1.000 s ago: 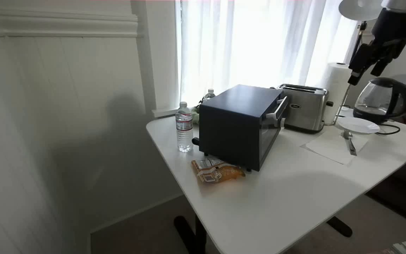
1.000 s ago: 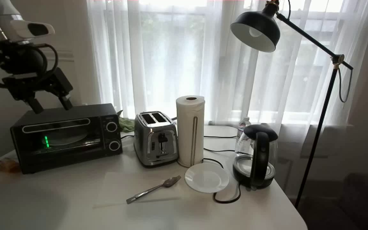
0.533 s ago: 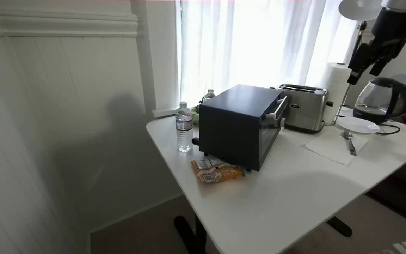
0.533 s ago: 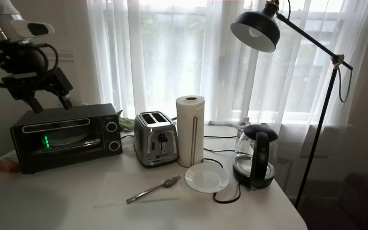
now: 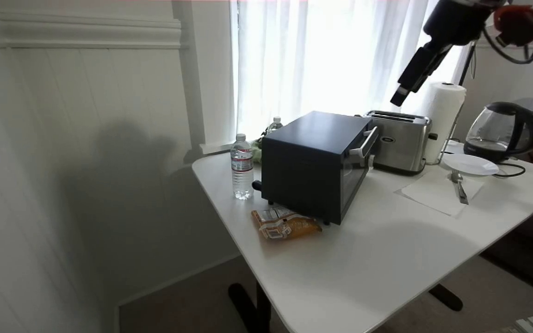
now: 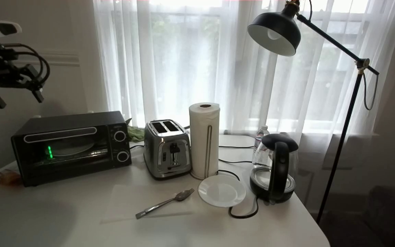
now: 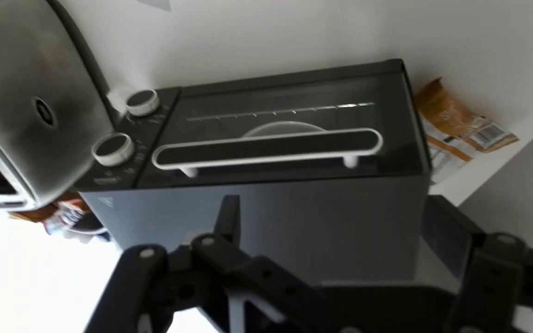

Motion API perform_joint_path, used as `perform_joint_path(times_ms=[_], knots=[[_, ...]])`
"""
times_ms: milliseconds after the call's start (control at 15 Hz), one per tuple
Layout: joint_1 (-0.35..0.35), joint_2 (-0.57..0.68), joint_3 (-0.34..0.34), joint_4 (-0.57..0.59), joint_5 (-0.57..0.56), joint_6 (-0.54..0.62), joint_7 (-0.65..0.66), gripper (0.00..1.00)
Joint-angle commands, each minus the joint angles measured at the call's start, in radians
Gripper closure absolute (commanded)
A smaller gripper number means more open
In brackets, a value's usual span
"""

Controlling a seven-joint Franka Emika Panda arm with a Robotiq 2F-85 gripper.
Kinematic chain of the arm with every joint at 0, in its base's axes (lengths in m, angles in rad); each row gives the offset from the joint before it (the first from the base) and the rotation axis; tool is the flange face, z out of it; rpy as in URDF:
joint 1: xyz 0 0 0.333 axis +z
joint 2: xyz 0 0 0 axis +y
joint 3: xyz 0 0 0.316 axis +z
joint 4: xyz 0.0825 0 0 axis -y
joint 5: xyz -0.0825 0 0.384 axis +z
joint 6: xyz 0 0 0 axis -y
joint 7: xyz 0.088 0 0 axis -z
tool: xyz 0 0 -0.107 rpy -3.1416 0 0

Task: Move the orange packet to the right

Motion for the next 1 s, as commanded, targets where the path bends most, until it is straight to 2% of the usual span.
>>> perform_joint_path(times_ms=[0, 333, 733, 800, 933], knots=[[0.060, 0.181, 0.019, 0.139, -0.034, 0.057, -0.073, 0.00], [0.134, 0.328, 0.062, 0.279, -0.093, 0.033, -0.190, 0.00], [0.198, 0.472, 0.119, 0.416, -0.228, -0.076, -0.302, 0.00], [0.190, 0.411, 0.101, 0.354, -0.168, -0.027, -0.276, 0.00], [0.194, 0.427, 0.105, 0.362, -0.173, -0.032, -0.275, 0.00]])
